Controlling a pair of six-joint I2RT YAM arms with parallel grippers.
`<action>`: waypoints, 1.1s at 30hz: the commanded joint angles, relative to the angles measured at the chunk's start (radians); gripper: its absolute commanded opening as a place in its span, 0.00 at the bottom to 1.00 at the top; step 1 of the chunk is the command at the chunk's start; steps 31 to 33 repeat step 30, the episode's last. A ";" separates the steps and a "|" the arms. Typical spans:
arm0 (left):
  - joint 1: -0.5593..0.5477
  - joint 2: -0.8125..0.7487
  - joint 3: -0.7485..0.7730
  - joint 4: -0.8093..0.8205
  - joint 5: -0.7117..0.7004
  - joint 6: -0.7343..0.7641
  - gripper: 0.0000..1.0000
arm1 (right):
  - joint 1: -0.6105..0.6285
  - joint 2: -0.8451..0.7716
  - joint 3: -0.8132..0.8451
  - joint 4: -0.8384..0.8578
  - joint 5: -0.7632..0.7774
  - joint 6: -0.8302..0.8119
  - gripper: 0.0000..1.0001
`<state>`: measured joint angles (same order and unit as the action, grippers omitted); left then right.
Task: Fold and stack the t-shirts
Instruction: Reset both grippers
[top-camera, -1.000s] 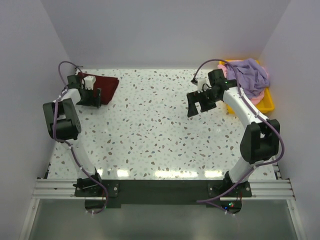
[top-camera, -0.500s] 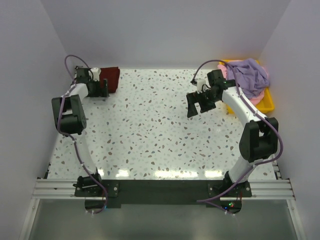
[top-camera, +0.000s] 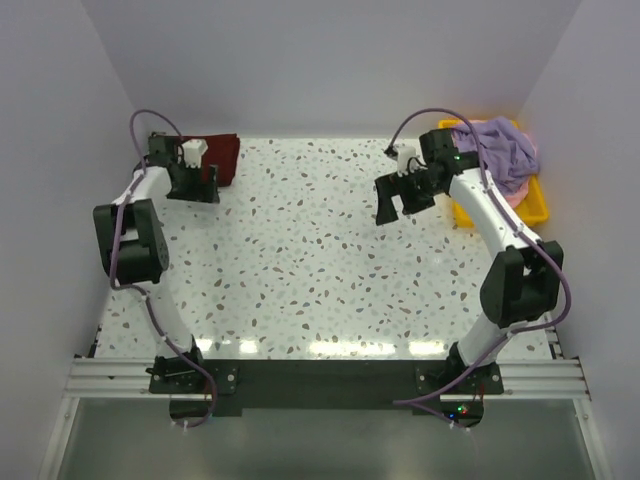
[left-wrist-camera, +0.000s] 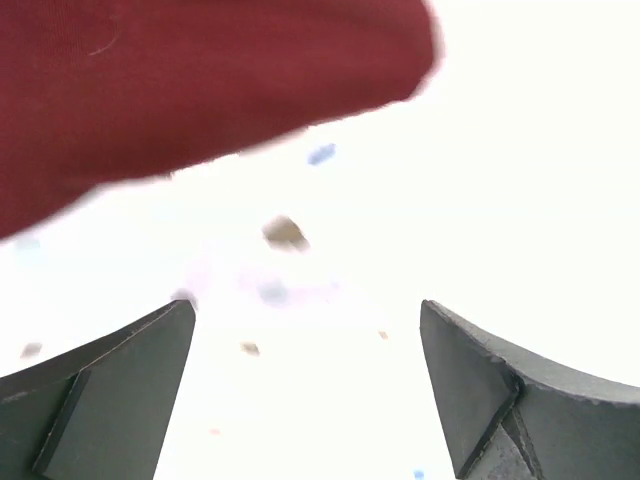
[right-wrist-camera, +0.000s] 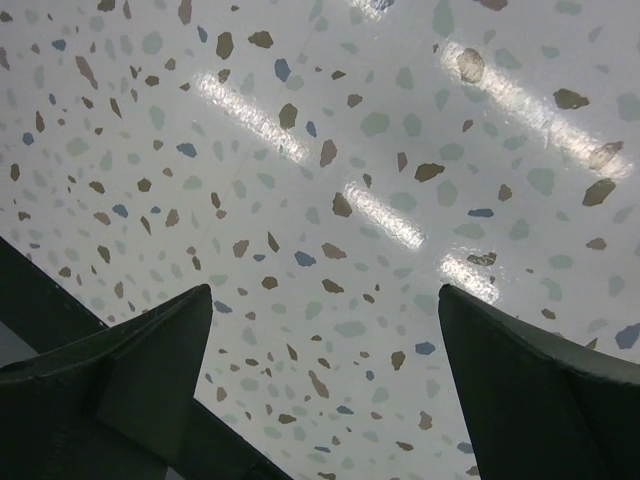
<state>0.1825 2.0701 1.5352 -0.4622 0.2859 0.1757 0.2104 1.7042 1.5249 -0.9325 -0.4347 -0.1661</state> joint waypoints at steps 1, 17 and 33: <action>-0.014 -0.261 0.019 -0.117 0.085 0.083 1.00 | -0.023 -0.138 0.086 -0.028 0.025 -0.015 0.99; -0.011 -0.945 -0.317 -0.378 0.127 0.208 1.00 | -0.100 -0.601 -0.400 0.075 0.175 -0.006 0.99; -0.011 -1.079 -0.500 -0.334 0.108 0.168 1.00 | -0.109 -0.738 -0.540 0.080 0.209 0.013 0.99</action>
